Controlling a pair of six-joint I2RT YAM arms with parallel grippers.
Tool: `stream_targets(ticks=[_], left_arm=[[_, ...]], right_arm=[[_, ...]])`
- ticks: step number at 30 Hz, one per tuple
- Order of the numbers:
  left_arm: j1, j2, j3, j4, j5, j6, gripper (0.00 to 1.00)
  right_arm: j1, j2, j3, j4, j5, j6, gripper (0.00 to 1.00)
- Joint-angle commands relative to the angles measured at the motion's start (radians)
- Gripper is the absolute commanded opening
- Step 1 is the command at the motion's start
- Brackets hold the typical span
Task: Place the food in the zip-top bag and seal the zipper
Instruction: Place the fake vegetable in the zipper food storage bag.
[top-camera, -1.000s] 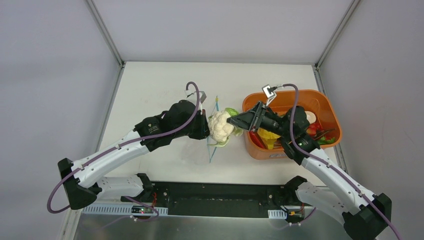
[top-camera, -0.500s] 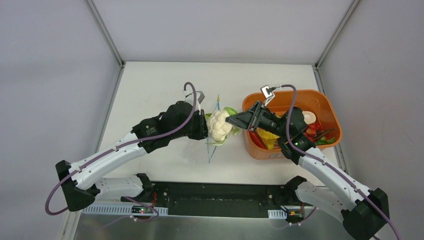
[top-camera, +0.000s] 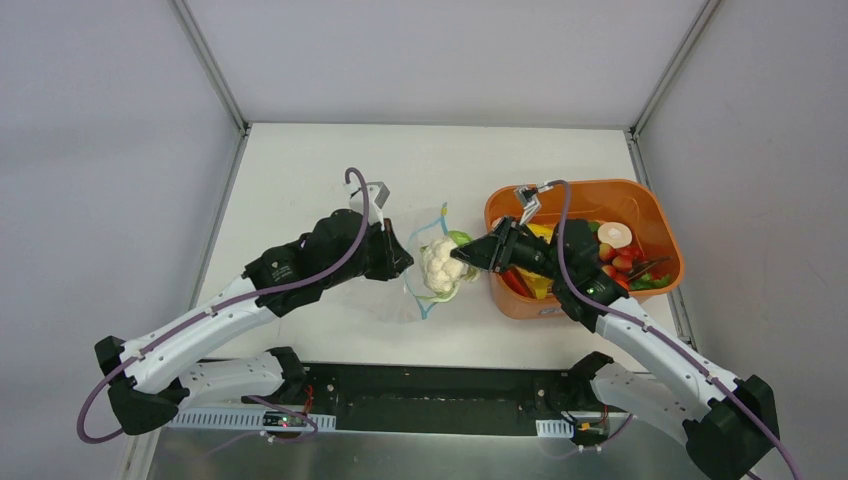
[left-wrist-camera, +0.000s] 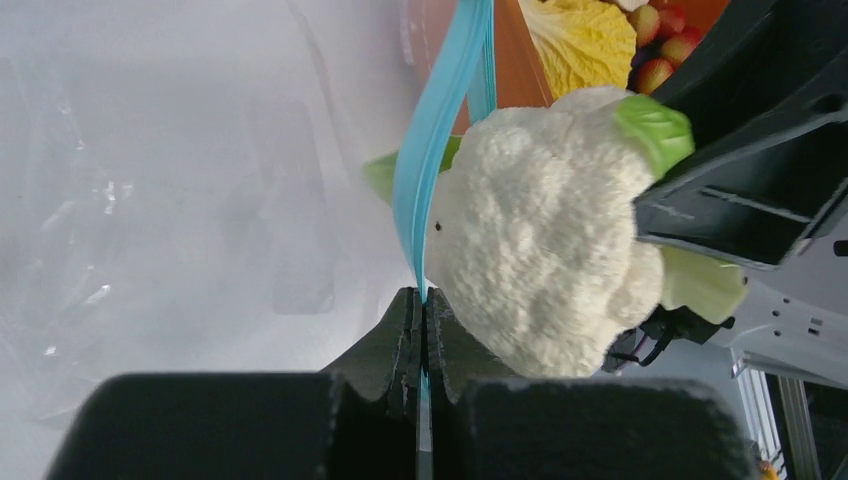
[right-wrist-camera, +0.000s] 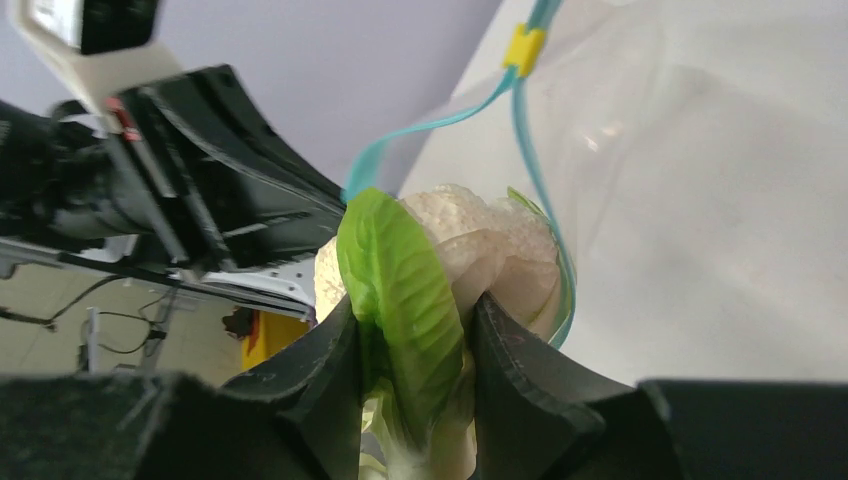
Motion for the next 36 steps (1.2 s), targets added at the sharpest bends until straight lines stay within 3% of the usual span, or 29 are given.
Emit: stream_targets(ticks=[1,7,13,19,27,36], left_arm=[[0.014,-0.039,-0.015,0.03,-0.06,-0.025,0.0],[0.013,-0.013,0.003,0.025,-0.009,-0.014,0.0],[0.015,0.04,0.046,0.009,0.063,-0.024,0.0],[0.013,-0.001,0.01,0.063,0.036,-0.063,0.0],[0.013,-0.035,0.013,0.047,0.007,-0.058,0.0],[0.014,-0.044,-0.007,0.065,-0.021,-0.069,0.0]], right_arm=[[0.003,-0.022,0.048,-0.093,0.041,-0.121,0.11],[0.036,0.026,0.113,-0.159,0.107,-0.177,0.12],[0.159,0.056,0.17,-0.187,0.317,-0.265,0.15],[0.29,0.046,0.147,-0.198,0.509,-0.404,0.17],[0.347,0.077,0.187,-0.25,0.567,-0.486,0.23],[0.412,0.173,0.316,-0.409,0.494,-0.566,0.41]])
